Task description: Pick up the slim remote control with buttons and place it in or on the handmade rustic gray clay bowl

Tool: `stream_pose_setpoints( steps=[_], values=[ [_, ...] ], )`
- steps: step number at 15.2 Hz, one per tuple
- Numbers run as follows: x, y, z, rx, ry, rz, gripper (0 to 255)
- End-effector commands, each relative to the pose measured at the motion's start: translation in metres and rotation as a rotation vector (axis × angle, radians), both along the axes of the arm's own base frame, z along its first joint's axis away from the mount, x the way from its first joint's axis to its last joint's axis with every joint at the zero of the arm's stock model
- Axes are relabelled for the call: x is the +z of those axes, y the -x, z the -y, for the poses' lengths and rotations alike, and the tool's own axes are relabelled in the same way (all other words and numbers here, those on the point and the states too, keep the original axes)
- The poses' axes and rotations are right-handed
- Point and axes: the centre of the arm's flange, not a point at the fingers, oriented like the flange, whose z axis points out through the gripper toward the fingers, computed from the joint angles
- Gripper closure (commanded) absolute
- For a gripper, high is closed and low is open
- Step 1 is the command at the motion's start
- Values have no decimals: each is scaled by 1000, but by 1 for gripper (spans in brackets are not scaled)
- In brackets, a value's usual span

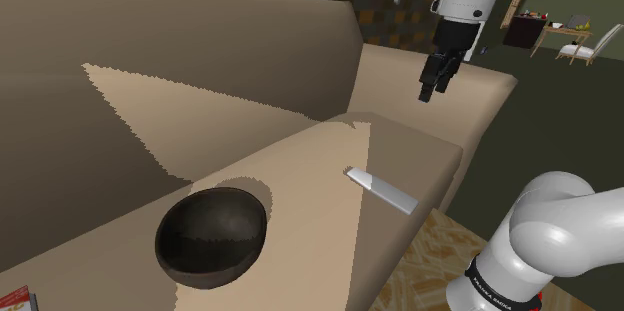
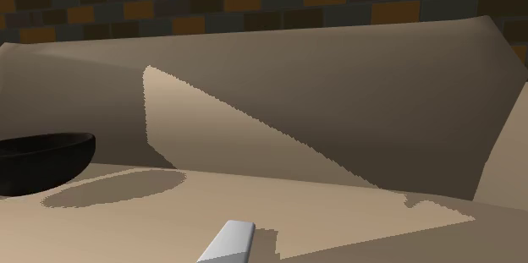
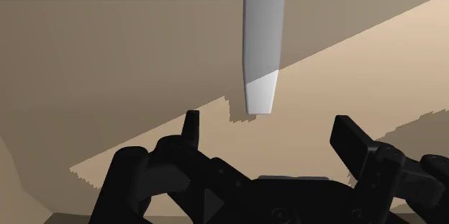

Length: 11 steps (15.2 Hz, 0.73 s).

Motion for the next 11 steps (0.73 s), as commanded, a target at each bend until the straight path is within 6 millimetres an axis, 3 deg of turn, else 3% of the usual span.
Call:
stream_pose_setpoints(
  steps=[1, 11],
  values=[
    [0, 0, 0, 0, 0, 0, 0],
    [-129, -20, -20, 31, 0, -4, 0]
  ],
)
